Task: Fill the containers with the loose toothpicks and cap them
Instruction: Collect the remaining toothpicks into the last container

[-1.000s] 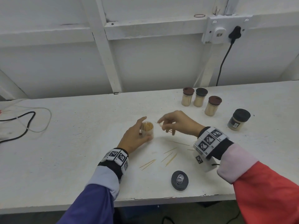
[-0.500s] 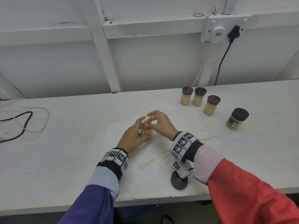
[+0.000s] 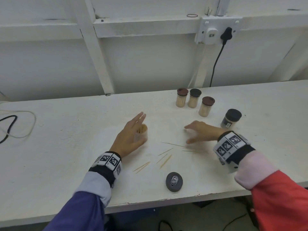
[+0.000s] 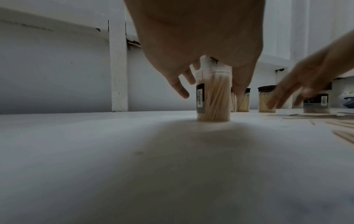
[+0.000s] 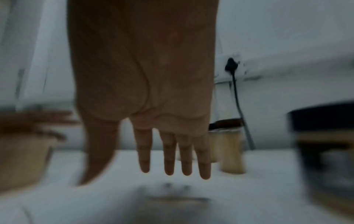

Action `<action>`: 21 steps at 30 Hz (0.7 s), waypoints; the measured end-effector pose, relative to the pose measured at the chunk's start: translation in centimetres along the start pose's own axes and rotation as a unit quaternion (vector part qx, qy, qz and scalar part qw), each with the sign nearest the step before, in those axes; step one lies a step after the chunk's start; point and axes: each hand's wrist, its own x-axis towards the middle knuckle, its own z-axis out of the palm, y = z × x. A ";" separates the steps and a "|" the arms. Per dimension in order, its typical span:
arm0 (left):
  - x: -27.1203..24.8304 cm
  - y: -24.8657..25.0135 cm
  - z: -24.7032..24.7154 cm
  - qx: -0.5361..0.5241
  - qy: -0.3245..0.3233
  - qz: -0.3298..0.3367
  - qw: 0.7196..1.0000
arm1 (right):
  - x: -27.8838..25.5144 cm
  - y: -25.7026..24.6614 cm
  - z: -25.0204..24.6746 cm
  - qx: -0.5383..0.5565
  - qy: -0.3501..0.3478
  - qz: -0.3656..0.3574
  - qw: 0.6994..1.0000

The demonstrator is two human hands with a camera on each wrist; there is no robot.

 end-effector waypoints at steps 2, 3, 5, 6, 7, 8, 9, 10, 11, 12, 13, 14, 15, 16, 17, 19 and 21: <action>0.0 -0.3 0.1 0.016 -0.005 0.010 1.000 | -0.6 1.6 0.9 -0.017 -0.030 0.012 0.999; 0.0 -0.5 0.1 0.018 -0.007 0.012 1.000 | -0.9 2.1 1.4 -0.012 -0.031 0.007 0.999; 0.1 -0.7 0.2 0.013 -0.010 0.014 1.000 | -1.0 2.7 2.2 0.002 0.000 -0.013 1.000; 0.0 -0.7 0.2 0.012 -0.011 0.017 1.000 | -1.1 2.8 2.4 0.010 0.020 -0.021 1.000; 0.0 -0.6 0.2 0.013 -0.013 0.018 1.000 | -1.1 2.8 2.5 0.019 0.036 -0.030 0.999; 0.0 -0.6 0.2 0.013 -0.014 0.016 1.000 | -1.2 2.7 2.5 0.023 0.049 -0.039 0.998; 0.0 -0.6 0.2 0.012 -0.013 0.011 1.000 | -1.2 2.5 2.5 0.021 0.058 -0.048 0.997; 0.0 -0.6 0.3 0.008 -0.011 0.005 1.000 | -1.3 2.3 2.4 0.015 0.065 -0.057 0.996; -0.1 -0.5 0.3 0.002 -0.010 -0.003 1.000 | -1.4 2.2 2.4 0.012 0.070 -0.064 0.995; -0.1 -0.5 0.3 -0.005 -0.009 -0.012 1.000 | -1.5 2.1 2.3 0.013 0.073 -0.071 0.995; -0.1 -0.5 0.3 -0.011 -0.009 -0.018 1.000 | -1.5 2.1 2.3 0.016 0.075 -0.079 0.994; -0.1 -0.4 0.2 -0.013 -0.009 -0.022 1.000 | -1.5 2.2 2.4 0.020 0.080 -0.087 0.993; -0.2 -0.3 0.2 -0.013 -0.011 -0.025 1.000 | -1.5 2.2 2.4 0.025 0.086 -0.094 0.992; -0.2 -0.3 0.2 -0.013 -0.012 -0.027 0.999 | -1.6 2.2 2.4 0.029 0.093 -0.099 0.990; -0.3 -0.2 0.1 -0.013 -0.014 -0.029 0.999 | -1.6 2.2 2.3 0.030 0.099 -0.100 0.990; -0.2 0.0 0.1 -0.011 -0.015 -0.033 0.999 | -1.6 2.0 2.2 0.020 0.100 -0.092 0.991; -0.2 0.1 0.1 -0.010 -0.015 -0.035 0.999 | -1.7 1.7 1.9 -0.009 0.100 -0.083 0.991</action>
